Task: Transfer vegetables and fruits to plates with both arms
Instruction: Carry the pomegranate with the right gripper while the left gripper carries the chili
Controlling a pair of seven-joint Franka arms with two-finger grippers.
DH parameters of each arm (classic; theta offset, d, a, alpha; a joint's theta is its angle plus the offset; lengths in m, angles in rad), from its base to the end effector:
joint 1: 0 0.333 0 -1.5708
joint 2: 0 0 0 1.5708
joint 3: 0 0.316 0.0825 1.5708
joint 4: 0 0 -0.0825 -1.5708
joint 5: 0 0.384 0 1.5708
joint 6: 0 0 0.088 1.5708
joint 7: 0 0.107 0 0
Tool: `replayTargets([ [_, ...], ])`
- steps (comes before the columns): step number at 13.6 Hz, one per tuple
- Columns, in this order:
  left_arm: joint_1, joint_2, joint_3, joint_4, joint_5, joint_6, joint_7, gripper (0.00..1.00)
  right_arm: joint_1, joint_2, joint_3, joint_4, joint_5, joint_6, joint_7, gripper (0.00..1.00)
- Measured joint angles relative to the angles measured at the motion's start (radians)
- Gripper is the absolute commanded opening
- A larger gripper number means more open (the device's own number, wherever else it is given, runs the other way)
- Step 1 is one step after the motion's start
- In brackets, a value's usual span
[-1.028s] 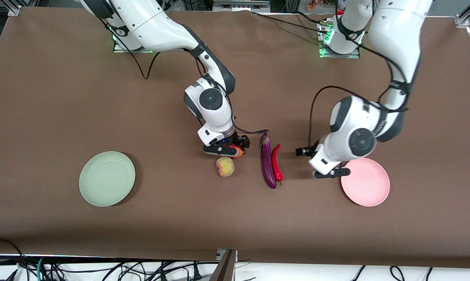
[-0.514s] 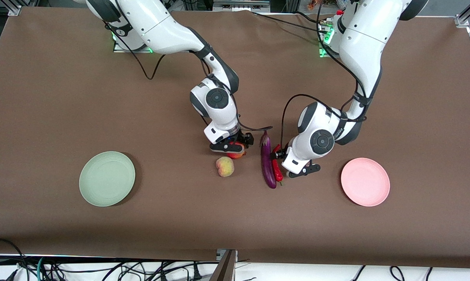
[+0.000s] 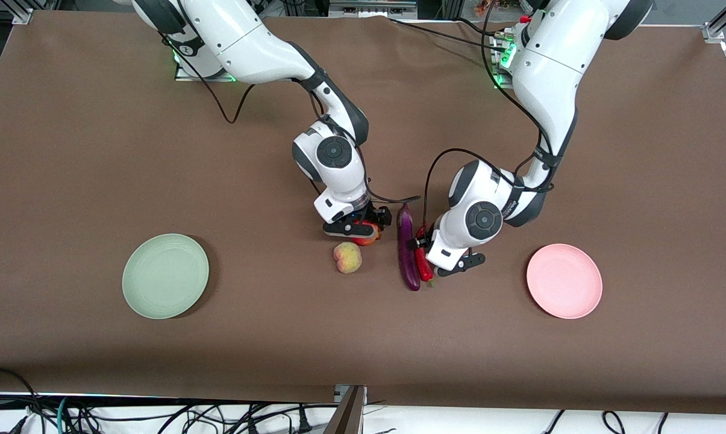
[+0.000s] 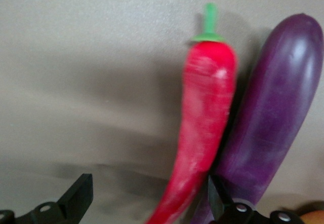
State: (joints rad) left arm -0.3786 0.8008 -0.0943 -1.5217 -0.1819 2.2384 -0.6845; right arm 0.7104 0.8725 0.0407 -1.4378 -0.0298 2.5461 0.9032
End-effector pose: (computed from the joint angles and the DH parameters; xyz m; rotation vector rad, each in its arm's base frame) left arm 0.6258 -0.3153 0.1804 2.9538 0.5319 -0.2747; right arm 0.5487 0.5040 0.1920 -2.9443 0.2177 -0.2269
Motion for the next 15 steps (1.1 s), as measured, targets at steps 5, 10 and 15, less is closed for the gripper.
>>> replayTargets([
  [5,0.001,0.013,0.004,0.023,0.000,0.000,0.000,0.43,-0.001,-0.001,-0.016,0.010,-0.003,0.023,0.000,1.00],
  [10,0.002,0.032,0.008,0.043,0.000,0.000,0.008,0.00,-0.002,-0.002,-0.019,0.010,-0.005,0.039,0.000,0.59],
  [15,0.011,0.034,0.018,0.059,0.000,0.000,0.038,0.00,-0.003,-0.002,-0.020,0.011,-0.005,0.036,-0.003,0.44],
])
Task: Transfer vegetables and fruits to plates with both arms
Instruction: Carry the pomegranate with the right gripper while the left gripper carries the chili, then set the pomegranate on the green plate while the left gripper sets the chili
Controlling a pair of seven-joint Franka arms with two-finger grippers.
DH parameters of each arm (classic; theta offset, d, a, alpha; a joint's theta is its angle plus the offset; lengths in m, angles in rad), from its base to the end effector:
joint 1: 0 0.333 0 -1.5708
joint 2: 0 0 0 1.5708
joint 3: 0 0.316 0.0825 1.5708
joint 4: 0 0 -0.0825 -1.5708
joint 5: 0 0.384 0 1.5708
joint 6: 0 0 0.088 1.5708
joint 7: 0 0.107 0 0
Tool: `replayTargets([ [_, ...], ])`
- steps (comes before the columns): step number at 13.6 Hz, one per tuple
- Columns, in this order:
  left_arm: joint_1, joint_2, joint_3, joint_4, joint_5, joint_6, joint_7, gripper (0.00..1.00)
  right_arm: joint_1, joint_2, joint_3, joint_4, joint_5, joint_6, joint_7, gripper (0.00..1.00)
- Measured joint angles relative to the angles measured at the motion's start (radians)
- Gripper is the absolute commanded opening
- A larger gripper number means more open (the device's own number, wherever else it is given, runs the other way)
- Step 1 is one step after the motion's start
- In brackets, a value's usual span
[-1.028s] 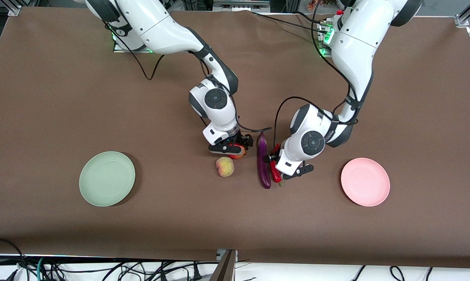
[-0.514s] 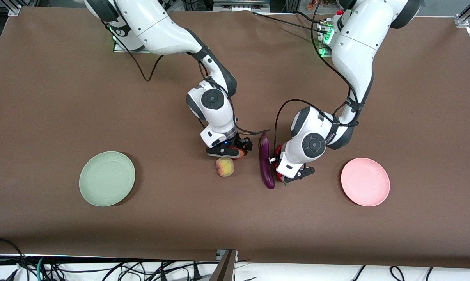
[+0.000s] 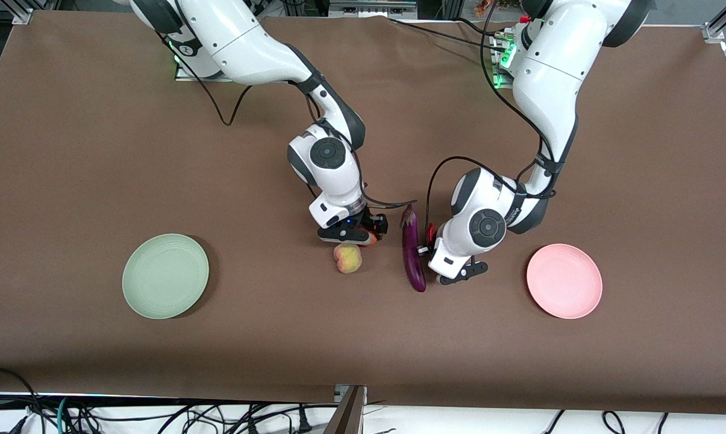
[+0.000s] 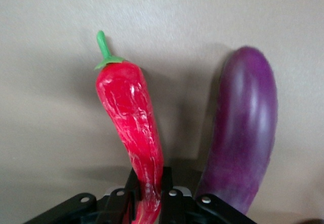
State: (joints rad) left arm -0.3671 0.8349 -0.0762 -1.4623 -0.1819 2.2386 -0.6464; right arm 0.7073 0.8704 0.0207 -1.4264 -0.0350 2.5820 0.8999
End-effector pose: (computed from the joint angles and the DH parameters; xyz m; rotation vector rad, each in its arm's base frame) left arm 0.6464 -0.3026 0.1806 2.9509 0.5120 -0.2274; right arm 0.5627 0.4978 0.2025 -2.9161 0.2258 -0.2972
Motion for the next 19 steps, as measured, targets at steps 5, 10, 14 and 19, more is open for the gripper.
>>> replayTargets([
  [5,0.096,-0.058,0.002,0.069,0.000,-0.206,0.153,0.00,-0.066,-0.098,-0.010,0.020,-0.003,-0.278,-0.143,0.44],
  [10,0.248,-0.206,0.014,0.067,0.001,-0.437,0.489,0.00,-0.229,-0.223,-0.016,0.019,-0.003,-0.559,-0.456,0.44],
  [14,0.415,-0.208,0.018,0.005,0.046,-0.469,0.756,0.00,-0.426,-0.220,-0.041,0.003,-0.005,-0.584,-0.818,0.44],
  [19,0.421,-0.176,0.004,-0.023,0.183,-0.363,0.788,0.00,-0.683,-0.171,-0.044,-0.010,-0.006,-0.482,-1.202,0.44],
])
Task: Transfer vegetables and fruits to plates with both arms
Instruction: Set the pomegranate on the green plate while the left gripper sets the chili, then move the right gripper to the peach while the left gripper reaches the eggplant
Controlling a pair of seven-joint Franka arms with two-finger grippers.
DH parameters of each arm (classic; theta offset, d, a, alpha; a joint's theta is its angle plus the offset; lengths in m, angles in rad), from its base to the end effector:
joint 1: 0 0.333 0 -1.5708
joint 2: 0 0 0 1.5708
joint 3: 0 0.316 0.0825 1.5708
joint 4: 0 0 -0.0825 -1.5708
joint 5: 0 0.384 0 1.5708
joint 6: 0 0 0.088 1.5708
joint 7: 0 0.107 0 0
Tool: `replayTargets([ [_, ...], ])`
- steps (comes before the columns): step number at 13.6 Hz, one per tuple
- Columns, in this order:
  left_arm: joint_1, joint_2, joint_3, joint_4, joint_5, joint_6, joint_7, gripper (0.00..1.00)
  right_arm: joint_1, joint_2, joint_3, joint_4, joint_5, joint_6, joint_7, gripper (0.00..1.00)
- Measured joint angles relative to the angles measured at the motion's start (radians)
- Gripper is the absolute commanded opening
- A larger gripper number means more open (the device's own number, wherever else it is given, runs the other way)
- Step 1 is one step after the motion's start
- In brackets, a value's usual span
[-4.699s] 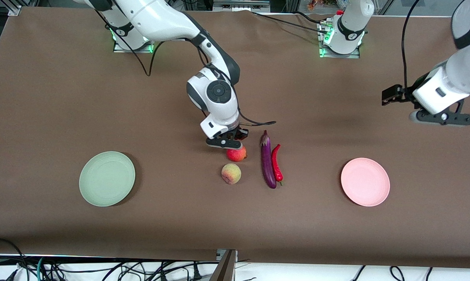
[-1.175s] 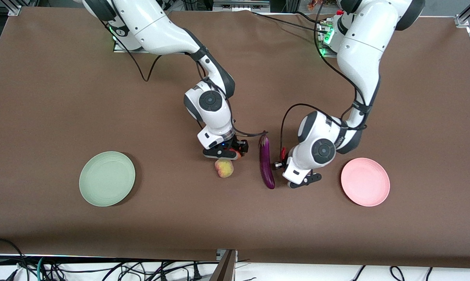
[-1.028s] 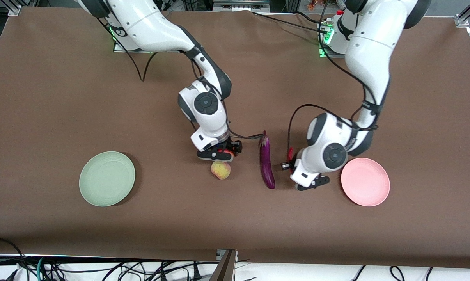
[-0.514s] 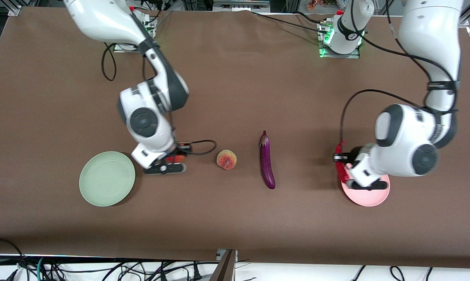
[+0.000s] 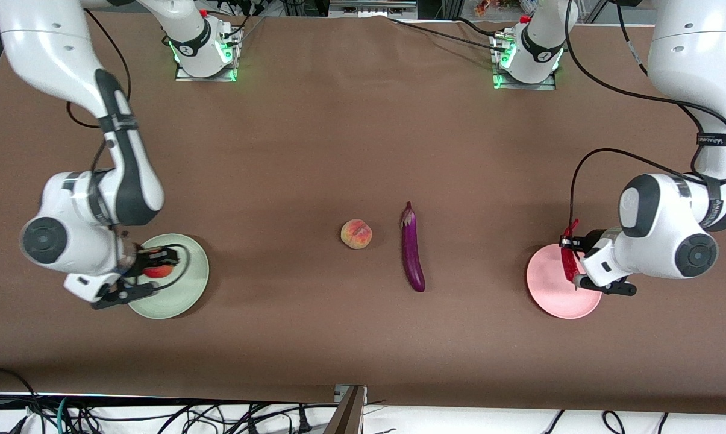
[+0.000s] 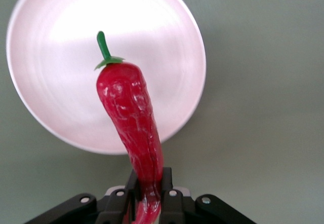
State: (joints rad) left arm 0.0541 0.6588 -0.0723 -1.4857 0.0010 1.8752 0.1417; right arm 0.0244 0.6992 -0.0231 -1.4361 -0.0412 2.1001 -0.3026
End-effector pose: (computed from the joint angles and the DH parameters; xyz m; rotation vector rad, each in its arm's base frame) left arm 0.6824 -0.0049 0.2676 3.0447 -0.2306 -0.4061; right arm 0.7193 0.0020 0.2762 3.0544 0.5094 -0.0654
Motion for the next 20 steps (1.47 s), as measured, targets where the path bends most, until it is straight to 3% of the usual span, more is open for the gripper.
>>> replayTargets([
  [5,-0.002,0.073,0.002,0.000,0.036,0.127,0.023,0.00,-0.047,0.069,0.002,-0.004,0.000,0.110,-0.110,0.45],
  [6,-0.001,0.084,0.002,0.002,0.036,0.137,0.025,0.00,-0.052,0.081,0.001,-0.006,0.000,0.127,-0.120,0.51],
  [7,0.000,0.094,0.004,0.004,0.037,0.147,0.032,0.00,-0.056,0.090,0.001,-0.009,0.000,0.140,-0.128,0.85],
  [8,0.005,0.102,0.006,0.006,0.037,0.162,0.054,0.00,-0.060,0.094,0.003,-0.011,0.000,0.149,-0.131,1.00],
  [11,0.029,0.132,0.008,0.026,0.037,0.190,0.119,0.00,-0.060,0.092,0.005,-0.008,0.000,0.152,-0.132,1.00],
  [12,0.032,0.138,0.008,0.034,0.037,0.190,0.123,0.21,-0.060,0.088,0.009,0.004,0.000,0.141,-0.132,1.00],
  [13,0.032,0.142,0.007,0.041,0.037,0.190,0.123,0.69,-0.057,0.081,0.017,0.029,0.000,0.100,-0.132,1.00],
  [14,0.031,0.146,0.006,0.045,0.037,0.190,0.123,1.00,-0.050,0.069,0.028,0.064,0.001,0.039,-0.132,1.00],
  [17,0.024,0.158,0.003,0.065,0.037,0.194,0.123,1.00,0.011,0.037,0.049,0.162,0.017,-0.113,-0.060,1.00],
  [20,0.003,0.165,0.001,0.095,0.037,0.188,0.123,1.00,0.125,0.039,0.058,0.177,0.055,-0.130,0.166,1.00],
])
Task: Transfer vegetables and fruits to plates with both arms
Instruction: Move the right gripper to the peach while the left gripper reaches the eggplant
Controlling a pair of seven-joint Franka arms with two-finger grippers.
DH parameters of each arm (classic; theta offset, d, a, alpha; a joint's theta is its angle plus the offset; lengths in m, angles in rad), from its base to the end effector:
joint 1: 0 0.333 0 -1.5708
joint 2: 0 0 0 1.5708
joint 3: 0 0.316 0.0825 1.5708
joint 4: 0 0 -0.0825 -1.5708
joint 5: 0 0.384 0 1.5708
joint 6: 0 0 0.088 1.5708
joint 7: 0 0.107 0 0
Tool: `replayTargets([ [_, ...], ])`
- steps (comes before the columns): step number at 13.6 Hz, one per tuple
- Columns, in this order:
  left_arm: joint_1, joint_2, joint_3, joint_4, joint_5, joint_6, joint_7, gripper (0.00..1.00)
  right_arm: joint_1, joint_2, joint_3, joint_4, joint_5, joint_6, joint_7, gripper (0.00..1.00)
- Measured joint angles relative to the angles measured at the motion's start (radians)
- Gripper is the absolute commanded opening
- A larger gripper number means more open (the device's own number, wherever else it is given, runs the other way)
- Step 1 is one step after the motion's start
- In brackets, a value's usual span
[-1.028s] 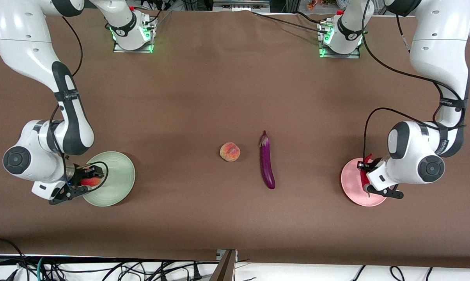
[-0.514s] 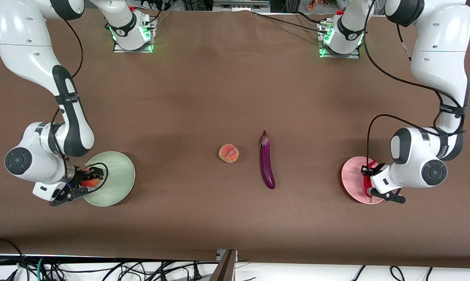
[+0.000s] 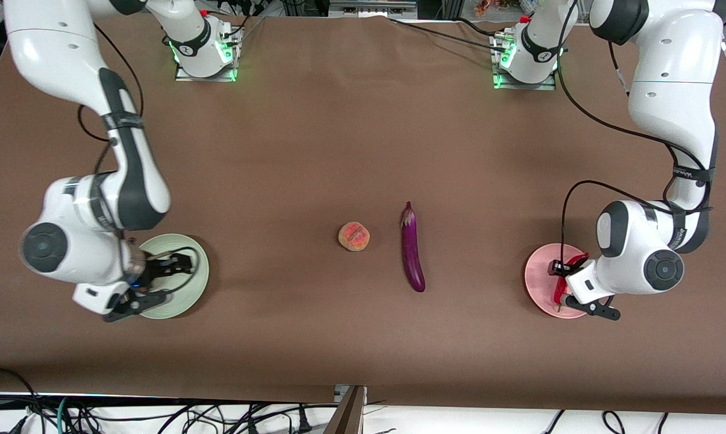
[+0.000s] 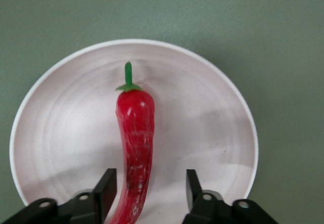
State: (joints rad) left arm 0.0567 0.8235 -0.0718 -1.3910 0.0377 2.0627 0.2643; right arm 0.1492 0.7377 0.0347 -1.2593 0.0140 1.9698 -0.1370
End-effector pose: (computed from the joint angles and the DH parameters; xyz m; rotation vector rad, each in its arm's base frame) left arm 0.7155 0.0009 0.2047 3.0621 -0.4327 -0.2257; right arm 0.7309 0.1304 0.3186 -3.0692 -0.4742 0.0429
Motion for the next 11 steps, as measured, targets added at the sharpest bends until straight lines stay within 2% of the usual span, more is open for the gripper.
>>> replayTargets([
  [3,-0.011,0.001,-0.011,0.043,-0.012,-0.094,-0.026,1.00,0.139,0.008,0.004,0.000,0.020,0.035,0.313,1.00],
  [5,-0.049,0.001,-0.019,0.091,-0.050,-0.187,-0.125,1.00,0.222,0.011,0.004,0.000,0.022,0.103,0.495,1.00],
  [8,-0.129,-0.001,-0.023,0.124,-0.146,-0.237,-0.326,1.00,0.320,0.043,0.005,-0.003,0.023,0.227,0.693,1.00],
  [11,-0.207,0.000,-0.037,0.124,-0.201,-0.243,-0.499,1.00,0.401,0.110,0.004,-0.005,0.023,0.366,0.808,1.00],
])
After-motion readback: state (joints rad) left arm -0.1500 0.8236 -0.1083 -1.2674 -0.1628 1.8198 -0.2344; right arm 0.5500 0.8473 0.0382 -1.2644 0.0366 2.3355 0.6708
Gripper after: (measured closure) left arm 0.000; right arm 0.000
